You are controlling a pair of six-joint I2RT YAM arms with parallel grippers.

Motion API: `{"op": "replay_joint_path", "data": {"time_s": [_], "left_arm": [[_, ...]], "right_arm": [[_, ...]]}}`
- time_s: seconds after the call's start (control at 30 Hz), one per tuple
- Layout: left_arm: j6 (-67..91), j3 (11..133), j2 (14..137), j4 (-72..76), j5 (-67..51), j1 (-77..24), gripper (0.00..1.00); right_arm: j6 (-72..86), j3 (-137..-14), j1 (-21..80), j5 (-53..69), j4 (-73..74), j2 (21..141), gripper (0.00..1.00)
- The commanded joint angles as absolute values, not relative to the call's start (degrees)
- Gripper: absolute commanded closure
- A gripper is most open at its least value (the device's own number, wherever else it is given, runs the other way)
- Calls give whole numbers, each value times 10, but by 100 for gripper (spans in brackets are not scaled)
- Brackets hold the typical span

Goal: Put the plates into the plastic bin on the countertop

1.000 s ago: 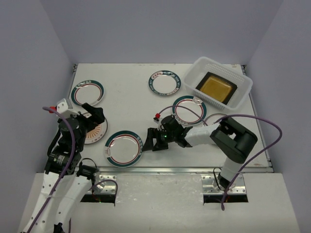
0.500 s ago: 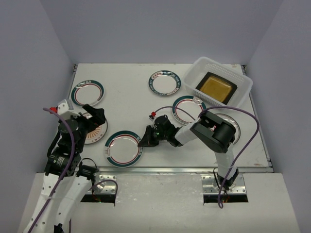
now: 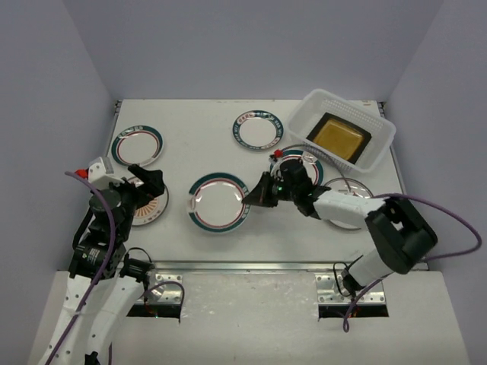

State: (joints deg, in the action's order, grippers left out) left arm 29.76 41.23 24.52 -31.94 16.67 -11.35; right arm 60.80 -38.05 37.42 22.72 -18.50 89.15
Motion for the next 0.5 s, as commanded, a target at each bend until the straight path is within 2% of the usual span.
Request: {"op": "replay_joint_path", "data": {"time_s": [0.0, 0.13, 0.2, 0.3, 0.47], "left_arm": [[287, 412, 236, -294, 163, -123, 0], [287, 412, 234, -293, 162, -125, 0], [287, 412, 234, -294, 162, -125, 0], [285, 410, 234, -291, 156, -126, 0], [274, 407, 261, -279, 122, -131, 0]], "right_arm": [[542, -457, 232, 236, -45, 774, 100], [486, -568, 88, 219, 102, 743, 100], [485, -598, 46, 212, 123, 753, 100], [543, -629, -97, 232, 115, 800, 100], [559, -741, -179, 191, 165, 918, 100]]}}
